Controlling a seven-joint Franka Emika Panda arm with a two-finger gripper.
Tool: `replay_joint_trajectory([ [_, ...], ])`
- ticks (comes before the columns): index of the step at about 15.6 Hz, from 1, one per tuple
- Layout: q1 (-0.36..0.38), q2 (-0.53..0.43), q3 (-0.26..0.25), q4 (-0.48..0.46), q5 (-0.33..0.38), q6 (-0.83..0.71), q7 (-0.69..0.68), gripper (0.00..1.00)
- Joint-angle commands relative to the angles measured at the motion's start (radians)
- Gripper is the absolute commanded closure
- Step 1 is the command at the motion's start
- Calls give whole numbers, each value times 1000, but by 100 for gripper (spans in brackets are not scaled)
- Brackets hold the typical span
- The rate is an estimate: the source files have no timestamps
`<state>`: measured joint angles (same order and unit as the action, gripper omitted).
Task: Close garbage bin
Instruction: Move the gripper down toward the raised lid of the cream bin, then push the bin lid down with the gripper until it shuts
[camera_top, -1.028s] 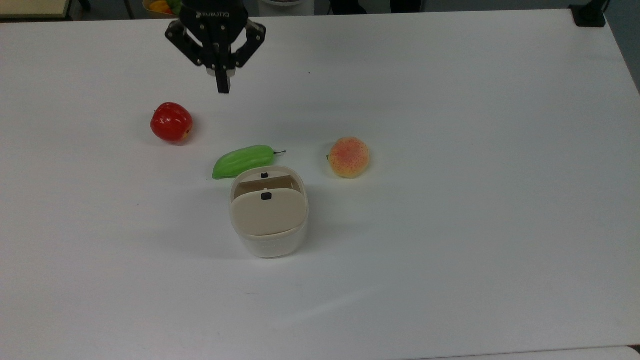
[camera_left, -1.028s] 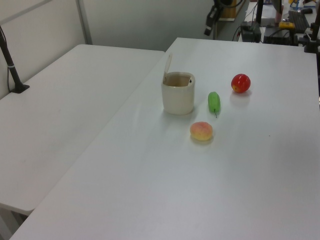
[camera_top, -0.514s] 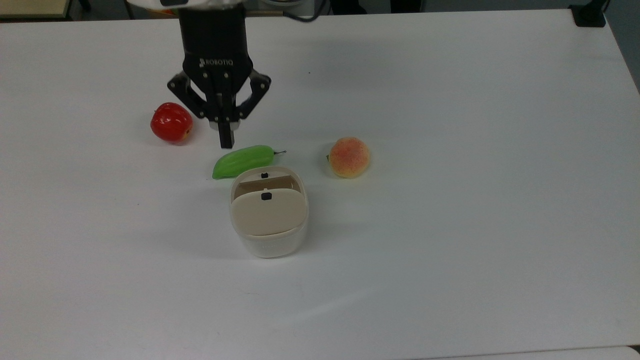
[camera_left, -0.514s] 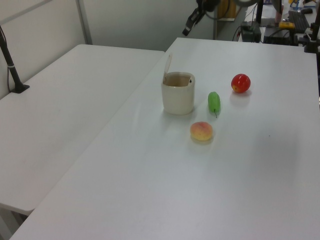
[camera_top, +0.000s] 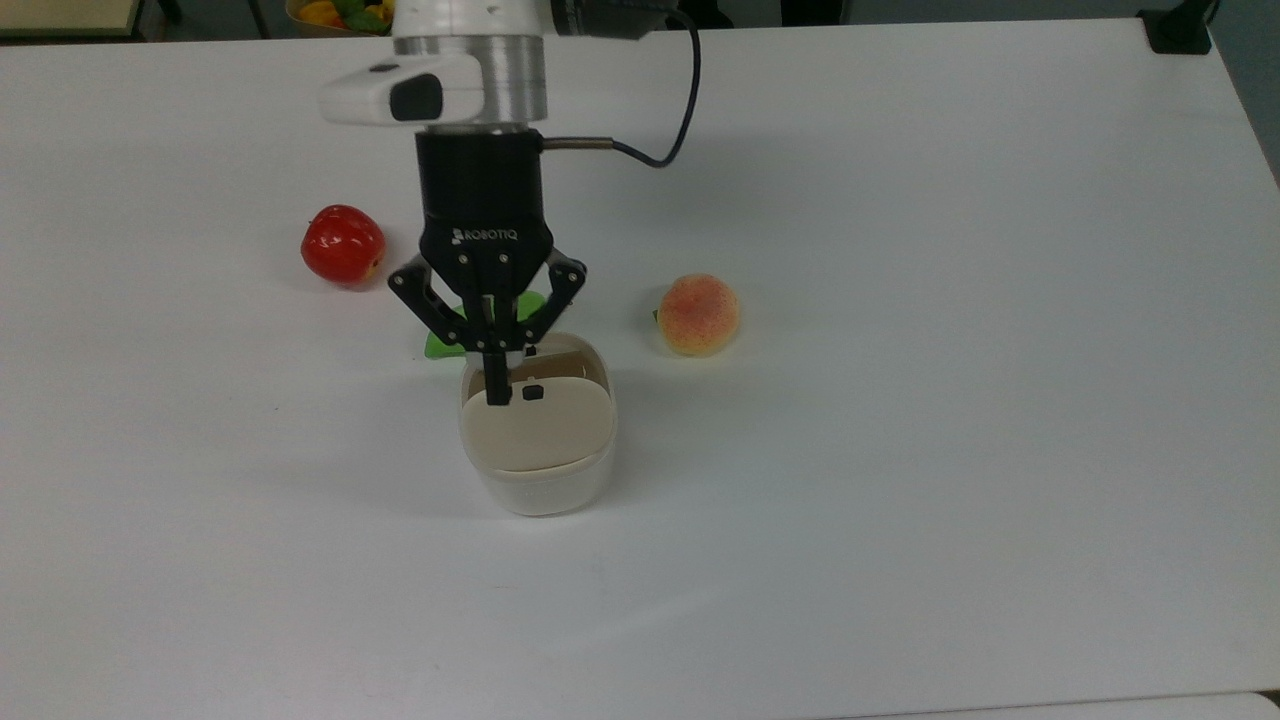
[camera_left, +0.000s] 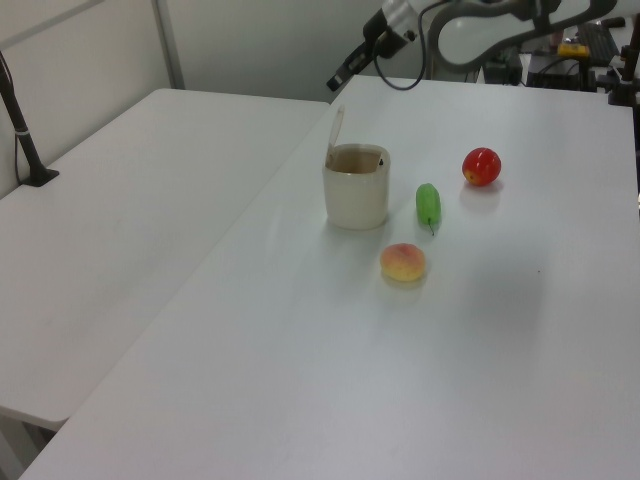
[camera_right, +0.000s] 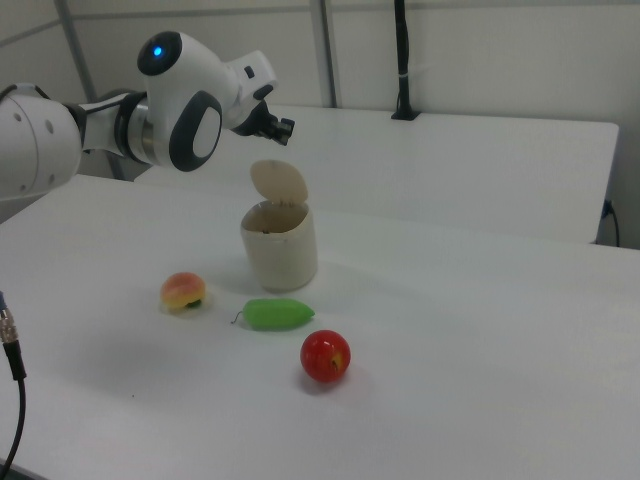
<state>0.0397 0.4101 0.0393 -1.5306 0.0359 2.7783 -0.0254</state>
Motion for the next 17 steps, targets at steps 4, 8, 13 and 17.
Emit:
replay_joint_trajectory([
  [4, 29, 32, -6, 17, 16, 30, -15, 100],
  [8, 31, 19, -7, 18, -7, -72, -22, 100],
  [13, 32, 12, -7, 17, -37, -191, -22, 100],
  [17, 29, -17, -10, 15, -41, -322, -21, 100],
])
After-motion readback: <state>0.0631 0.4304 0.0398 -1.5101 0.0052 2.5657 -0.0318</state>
